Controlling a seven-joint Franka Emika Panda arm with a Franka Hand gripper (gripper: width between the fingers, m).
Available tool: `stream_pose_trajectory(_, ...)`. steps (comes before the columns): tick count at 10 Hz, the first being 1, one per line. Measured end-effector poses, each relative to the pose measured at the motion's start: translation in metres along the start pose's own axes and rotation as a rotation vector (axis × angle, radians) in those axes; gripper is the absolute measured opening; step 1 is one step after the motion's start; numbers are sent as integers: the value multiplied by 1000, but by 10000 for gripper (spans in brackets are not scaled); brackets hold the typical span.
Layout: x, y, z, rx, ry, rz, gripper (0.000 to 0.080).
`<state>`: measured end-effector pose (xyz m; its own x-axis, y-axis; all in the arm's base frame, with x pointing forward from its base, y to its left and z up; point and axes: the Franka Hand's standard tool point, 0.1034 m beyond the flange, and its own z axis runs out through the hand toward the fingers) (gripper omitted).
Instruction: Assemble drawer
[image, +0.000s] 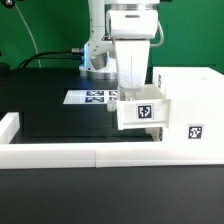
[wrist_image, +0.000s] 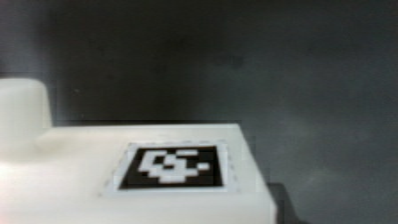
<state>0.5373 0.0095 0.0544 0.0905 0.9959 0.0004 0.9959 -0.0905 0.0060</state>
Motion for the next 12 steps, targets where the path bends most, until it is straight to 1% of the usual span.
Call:
stream_pose_trajectory(3, 1, -1, 1, -2, -1, -9, 42)
stream_pose_trajectory(5, 4, 1, -5, -7, -12, -18, 43)
stream_pose_trajectory(6, 5, 0, -6, -6, -14, -13, 43)
stream_pose_trajectory(8, 12, 0, -4, -12, -10, -21, 44)
stream_pose_trajectory(12, 10, -1, -3, -9, -10, -18, 44)
